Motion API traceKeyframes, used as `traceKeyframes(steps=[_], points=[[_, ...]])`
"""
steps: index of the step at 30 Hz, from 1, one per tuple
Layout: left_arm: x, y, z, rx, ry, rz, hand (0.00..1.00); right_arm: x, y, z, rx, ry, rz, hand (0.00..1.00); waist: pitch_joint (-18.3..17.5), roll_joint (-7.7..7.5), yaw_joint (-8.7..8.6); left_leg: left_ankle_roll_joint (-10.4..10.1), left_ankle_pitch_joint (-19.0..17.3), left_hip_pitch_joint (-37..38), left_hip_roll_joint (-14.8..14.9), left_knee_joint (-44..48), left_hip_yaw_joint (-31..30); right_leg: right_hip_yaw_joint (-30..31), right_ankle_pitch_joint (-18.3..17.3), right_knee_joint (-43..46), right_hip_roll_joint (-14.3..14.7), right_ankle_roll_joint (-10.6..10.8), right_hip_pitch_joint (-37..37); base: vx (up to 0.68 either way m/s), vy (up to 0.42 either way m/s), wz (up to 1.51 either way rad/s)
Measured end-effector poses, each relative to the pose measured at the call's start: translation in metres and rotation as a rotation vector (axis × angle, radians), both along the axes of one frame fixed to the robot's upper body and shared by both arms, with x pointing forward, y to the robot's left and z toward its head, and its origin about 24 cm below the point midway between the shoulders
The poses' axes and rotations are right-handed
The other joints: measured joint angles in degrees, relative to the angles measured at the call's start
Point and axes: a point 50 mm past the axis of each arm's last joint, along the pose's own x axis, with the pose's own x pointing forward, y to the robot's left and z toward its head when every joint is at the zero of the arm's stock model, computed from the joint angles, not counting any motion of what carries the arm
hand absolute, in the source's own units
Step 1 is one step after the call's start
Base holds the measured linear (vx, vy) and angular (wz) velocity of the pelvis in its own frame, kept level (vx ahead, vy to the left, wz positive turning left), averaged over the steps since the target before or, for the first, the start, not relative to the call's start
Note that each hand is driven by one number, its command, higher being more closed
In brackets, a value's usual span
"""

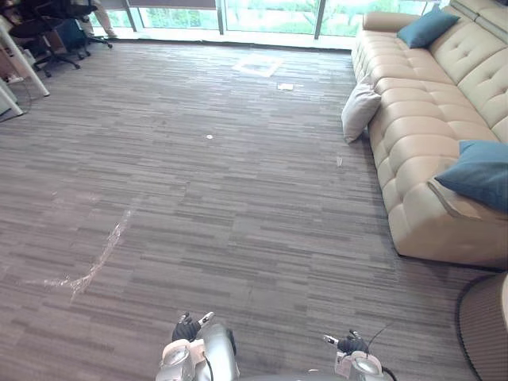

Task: Pick up cushions and gather them together orderly.

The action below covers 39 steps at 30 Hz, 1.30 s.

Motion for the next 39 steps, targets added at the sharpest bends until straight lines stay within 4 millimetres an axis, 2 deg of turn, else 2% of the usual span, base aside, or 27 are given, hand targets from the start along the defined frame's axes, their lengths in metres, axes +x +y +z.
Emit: traceKeyframes(steps=[1, 2, 4, 5, 6, 7, 8, 9, 12, 15, 16, 17, 18, 20, 21, 22, 24, 27, 30, 31, 33, 34, 35, 36, 37, 38, 39], points=[[0.000, 0.004, 0.000, 0.012, 0.002, -0.002, 0.00, -0.001, 0.009, -0.001, 0.020, 0.002, 0.011, 0.00, -0.90, -1.50, -0.21, 0.61, -2.19, 0.15, -0.42, 0.79, 1.24, 2.34, 1.61, 2.06, -1.01, -1.05, -1.39, 0.69, 0.340, -0.70], [-0.001, 0.006, 0.000, 0.019, 0.008, -0.003, 0.00, -0.001, 0.016, -0.001, 0.031, 0.005, 0.039, 0.00, -1.54, -2.48, -0.02, 1.84, -4.08, 0.81, -0.69, 1.72, 2.12, 4.61, 3.66, 6.45, -1.67, 0.54, -3.60, 0.68, 0.360, -0.49], [-0.003, 0.011, 0.000, 0.032, 0.023, -0.002, 0.00, 0.000, 0.019, -0.001, 0.029, 0.003, 0.066, 0.00, -1.08, -4.01, 0.15, 2.89, -8.48, 5.72, -1.79, 2.47, 5.02, 8.69, 10.67, 25.64, -2.82, 6.67, -10.61, 0.70, 0.358, -0.46], [-0.004, 0.012, -0.002, 0.035, 0.039, -0.001, 0.00, 0.002, 0.016, 0.000, 0.020, -0.010, 0.065, 0.00, 0.02, -3.75, -0.07, 3.41, -11.05, 10.67, -2.81, 2.24, 5.91, 9.44, 15.19, 41.61, -3.10, 12.47, -15.92, 0.60, 0.259, -0.28], [-0.005, 0.012, -0.003, 0.034, 0.055, -0.002, 0.00, 0.003, 0.015, 0.001, 0.017, -0.017, 0.065, 0.00, 0.13, -3.60, -0.25, 3.67, -12.01, 13.17, -3.28, 1.83, 5.91, 8.78, 15.78, 47.43, -3.21, 12.63, -18.01, 0.58, 0.202, -0.21], [-0.010, 0.010, -0.006, 0.029, 0.083, -0.008, 0.00, 0.006, 0.014, 0.002, 0.010, -0.034, 0.067, 0.00, 0.17, -3.17, -0.67, 3.78, -13.43, 18.03, -3.67, -0.12, 6.29, 6.13, 15.13, 53.88, -3.32, 11.38, -21.41, 0.62, 0.172, -0.11], [-0.011, 0.008, -0.007, 0.030, 0.096, -0.017, 0.00, 0.010, 0.014, 0.005, 0.007, -0.065, 0.067, 0.00, 0.00, -2.57, -1.10, 3.75, -13.72, 22.74, -3.93, -4.12, 6.77, 1.77, 13.46, 54.96, -3.52, 8.49, -26.25, 0.60, 0.143, -0.06], [-0.010, 0.007, -0.007, 0.030, 0.092, -0.022, 0.00, 0.013, 0.014, 0.007, 0.003, -0.079, 0.069, 0.00, -0.10, -2.42, -1.44, 3.71, -13.90, 24.46, -4.00, -5.99, 6.78, -0.21, 12.92, 53.99, -3.73, 7.52, -28.60, 0.50, 0.089, 0.03], [-0.012, 0.004, -0.009, 0.024, 0.111, -0.039, 0.00, 0.025, 0.008, 0.015, -0.015, -0.144, 0.047, 0.00, 0.20, -1.69, -3.03, 2.34, -14.89, 32.43, -4.05, -12.54, 6.85, -8.33, 11.82, 39.74, -4.04, 5.32, -38.37, 0.54, 0.019, 0.03], [-0.012, -0.004, -0.010, 0.020, 0.121, -0.090, 0.00, 0.025, 0.002, 0.016, -0.023, -0.148, 0.026, 0.00, 0.28, -1.00, -3.66, 1.94, -16.04, 40.22, -4.49, -18.65, 6.34, -13.10, 15.84, 15.36, -2.83, 2.64, -38.08, 0.53, -0.057, 0.31], [-0.011, -0.006, -0.010, 0.020, 0.120, -0.099, 0.00, 0.026, 0.001, 0.016, -0.026, -0.147, 0.029, 0.00, 0.29, -0.99, -3.92, 1.07, -17.22, 41.87, -4.63, -19.27, 5.55, -12.95, 16.79, 13.08, -2.73, 1.69, -38.22, 0.66, -0.138, 0.62], [-0.012, -0.008, -0.011, 0.013, 0.123, -0.099, 0.00, 0.027, -0.002, 0.017, -0.035, -0.150, 0.034, 0.00, 0.47, -0.55, -4.34, 0.81, -18.72, 44.44, -4.63, -19.80, 3.19, -11.64, 20.54, 14.76, -2.39, -1.18, -38.29, 0.70, -0.172, 0.53], [-0.015, -0.014, -0.013, -0.003, 0.134, -0.104, 0.00, 0.029, -0.006, 0.018, -0.043, -0.154, 0.041, 0.00, 0.13, 0.54, -4.44, 1.12, -18.77, 45.84, -3.83, -18.77, 1.45, -11.15, 18.72, 19.29, -2.08, -1.88, -38.45, 0.83, -0.232, 0.49], [-0.020, -0.028, -0.015, -0.035, 0.146, -0.123, 0.00, 0.028, -0.021, 0.019, -0.084, -0.145, 0.048, 0.00, -1.43, 4.49, -5.00, 0.76, -17.24, 38.83, -0.12, -1.25, -3.72, -13.98, 11.07, 24.47, -1.11, -2.75, -37.58, 0.72, -0.249, 0.33], [-0.019, -0.028, -0.015, -0.036, 0.144, -0.123, 0.00, 0.029, -0.024, 0.020, -0.090, -0.149, 0.044, 0.00, -1.26, 5.29, -5.13, -0.96, -15.13, 35.94, 0.90, 5.32, -4.63, -14.24, 9.74, 24.47, -0.61, -2.80, -36.64, 0.66, -0.222, 0.11], [-0.018, -0.029, -0.015, -0.042, 0.139, -0.123, 0.00, 0.032, -0.027, 0.021, -0.098, -0.154, 0.045, 0.00, -0.20, 6.65, -5.13, -3.83, -6.08, 29.47, 3.27, 19.68, -5.99, -14.21, 8.01, 23.13, 0.97, -3.29, -33.56, 0.65, -0.161, -0.11], [-0.020, -0.028, -0.014, -0.050, 0.130, -0.092, 0.00, 0.029, -0.027, 0.018, -0.093, -0.126, 0.042, 0.00, 0.70, 7.58, -4.59, -3.89, -7.23, 22.14, 8.20, 33.92, -3.59, -14.17, 6.97, 18.33, 3.90, -4.35, -25.73, 0.65, -0.116, -0.30], [-0.015, -0.014, -0.009, -0.008, 0.093, -0.081, 0.00, 0.022, -0.014, 0.012, -0.053, -0.091, 0.043, 0.00, 1.17, 4.60, -4.12, -1.35, -11.34, 13.33, 8.87, 30.04, 2.18, -13.32, 6.90, 7.44, 3.98, -4.20, -12.76, 0.64, -0.088, -0.12], [-0.003, -0.008, -0.002, 0.013, 0.024, -0.060, 0.00, 0.022, -0.004, 0.010, -0.030, -0.081, 0.052, 0.00, 1.62, 3.39, -2.30, 0.20, -10.90, 2.60, 5.87, 12.60, 4.24, -11.59, 5.87, 1.27, 3.32, -2.47, -6.50, 0.62, 0.062, -0.22], [-0.001, -0.007, 0.000, 0.013, 0.003, -0.036, 0.00, 0.022, 0.001, 0.009, -0.019, -0.074, 0.050, 0.00, 2.02, 2.99, -1.78, -0.72, -7.59, 0.46, 3.08, 2.98, 3.04, -10.67, 4.22, 0.87, 2.27, -1.49, -4.30, 0.59, 0.175, -0.46], [-0.001, -0.007, 0.000, 0.004, -0.008, -0.013, 0.00, 0.018, 0.008, 0.006, -0.010, -0.053, 0.068, 0.00, 2.08, 3.03, -1.01, -1.80, -1.57, -0.07, 1.73, -7.61, 3.21, -7.94, 0.97, 0.55, 1.80, 0.28, -1.40, 0.53, 0.226, -0.77], [0.000, -0.003, 0.001, 0.011, -0.013, -0.009, 0.00, 0.014, 0.021, 0.003, 0.021, -0.031, 0.083, 0.00, 0.75, 1.57, 0.24, -0.18, 2.89, 0.11, 1.27, -3.28, 3.41, -3.79, -0.94, 0.39, 0.52, -0.75, 0.60, 0.62, 0.294, -0.94], [0.000, -0.001, 0.002, 0.018, -0.012, -0.011, 0.00, 0.015, 0.024, 0.003, 0.025, -0.031, 0.107, 0.00, 0.11, 0.45, 0.25, 0.74, 2.06, -0.30, 0.97, -1.62, 3.54, -2.21, -0.43, 0.73, -0.04, -1.40, 0.63, 0.78, 0.391, -0.88], [0.002, 0.002, 0.003, 0.028, -0.015, -0.018, 0.00, 0.013, 0.024, 0.003, 0.023, -0.032, 0.111, 0.00, -0.50, -0.99, 0.06, 2.26, -0.70, -0.72, 0.91, 1.15, 4.45, 0.20, 1.46, 2.91, -0.98, -0.26, -0.54, 0.66, 0.361, -0.51], [0.002, 0.007, 0.004, 0.039, -0.017, -0.016, 0.00, 0.014, 0.027, 0.003, 0.024, -0.035, 0.114, 0.00, -0.81, -2.37, 0.42, 3.35, -3.09, -0.11, 0.80, 2.38, 6.13, 2.46, 3.32, 8.32, -2.16, 2.01, -2.99, 0.79, 0.460, -0.65], [0.001, 0.011, 0.003, 0.053, -0.005, -0.017, 0.00, 0.013, 0.025, 0.003, 0.020, -0.031, 0.106, 0.00, -0.41, -4.00, 0.47, 4.01, -6.25, 4.32, -0.86, 1.67, 8.55, 5.29, 9.68, 24.22, -4.17, 6.62, -9.32, 0.64, 0.387, -0.49], [0.000, 0.011, 0.003, 0.053, 0.003, -0.017, 0.00, 0.012, 0.024, 0.003, 0.018, -0.029, 0.104, 0.00, -0.29, -4.07, 0.25, 3.96, -7.20, 5.55, -1.32, 1.37, 8.76, 5.62, 12.25, 28.17, -4.57, 7.48, -10.84, 0.49, 0.293, -0.34]])
